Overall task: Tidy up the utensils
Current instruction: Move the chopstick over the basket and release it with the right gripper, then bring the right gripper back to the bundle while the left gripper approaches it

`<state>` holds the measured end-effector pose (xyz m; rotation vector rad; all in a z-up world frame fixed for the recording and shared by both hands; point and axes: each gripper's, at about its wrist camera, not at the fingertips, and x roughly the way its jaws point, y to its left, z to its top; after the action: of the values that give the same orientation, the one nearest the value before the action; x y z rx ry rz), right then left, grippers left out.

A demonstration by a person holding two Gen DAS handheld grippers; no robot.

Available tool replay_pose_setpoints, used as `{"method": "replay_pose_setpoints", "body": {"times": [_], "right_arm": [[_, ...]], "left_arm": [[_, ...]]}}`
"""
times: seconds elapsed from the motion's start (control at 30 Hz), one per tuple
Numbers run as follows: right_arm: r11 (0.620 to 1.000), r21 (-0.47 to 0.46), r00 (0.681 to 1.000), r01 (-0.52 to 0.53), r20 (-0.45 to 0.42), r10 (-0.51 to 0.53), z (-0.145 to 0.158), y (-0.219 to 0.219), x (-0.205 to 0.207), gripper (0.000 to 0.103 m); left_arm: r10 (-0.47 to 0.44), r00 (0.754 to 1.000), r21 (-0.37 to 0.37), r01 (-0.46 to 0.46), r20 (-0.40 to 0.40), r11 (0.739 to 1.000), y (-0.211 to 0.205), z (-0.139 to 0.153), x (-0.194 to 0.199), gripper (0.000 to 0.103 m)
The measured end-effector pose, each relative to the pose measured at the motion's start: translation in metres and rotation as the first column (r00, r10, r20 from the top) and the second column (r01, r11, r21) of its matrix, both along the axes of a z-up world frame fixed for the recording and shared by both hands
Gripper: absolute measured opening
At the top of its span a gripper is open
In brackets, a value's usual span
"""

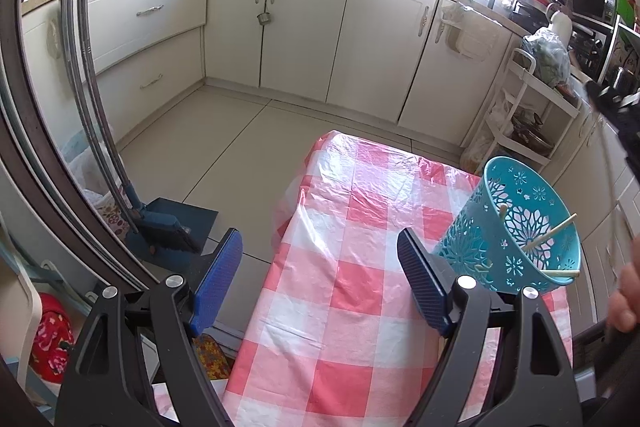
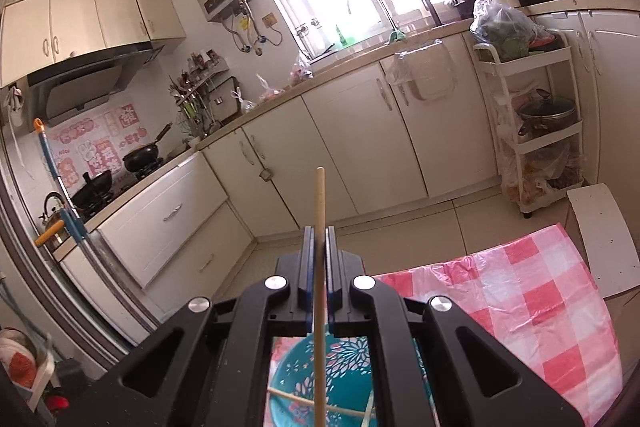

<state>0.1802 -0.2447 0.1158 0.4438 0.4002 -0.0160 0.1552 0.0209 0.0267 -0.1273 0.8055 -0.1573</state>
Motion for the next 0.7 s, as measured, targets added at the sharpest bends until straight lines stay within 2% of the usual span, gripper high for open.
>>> {"method": "replay_pose_setpoints", "body": {"times": [0.17,0.37,0.53,0.7], "right_arm": [[0.999,-0.024,0.998,0.026,-0.062,-0.027,-0.025,-0.003,0.008,0.006],[0.999,-0.030,0.996,0.027,-0.087,-0.030,-0.037,-0.004,0.002,0.006],[0.999,-0.037,0.995,0.020,-0.092,-0.023,-0.033,-0.003,0.004,0.006],[0.999,-0.049,0.999,0.020,-0.048,-0.023,-0.018,-0.002,0.007,0.006]], "left_arm": [[-0.002,1.000,-0.011,0.002,-0.007,1.000,0.000,-0.001,0.001,0.076],[-0.012,1.000,-0.002,0.012,-0.010,1.000,-0.005,-0.002,0.002,0.076],[-0.008,1.000,0.005,0.008,-0.011,1.000,-0.006,-0.003,0.001,0.076],[-0.004,1.000,-0.001,0.004,-0.013,1.000,-0.004,-0.002,0.002,0.076]]}}
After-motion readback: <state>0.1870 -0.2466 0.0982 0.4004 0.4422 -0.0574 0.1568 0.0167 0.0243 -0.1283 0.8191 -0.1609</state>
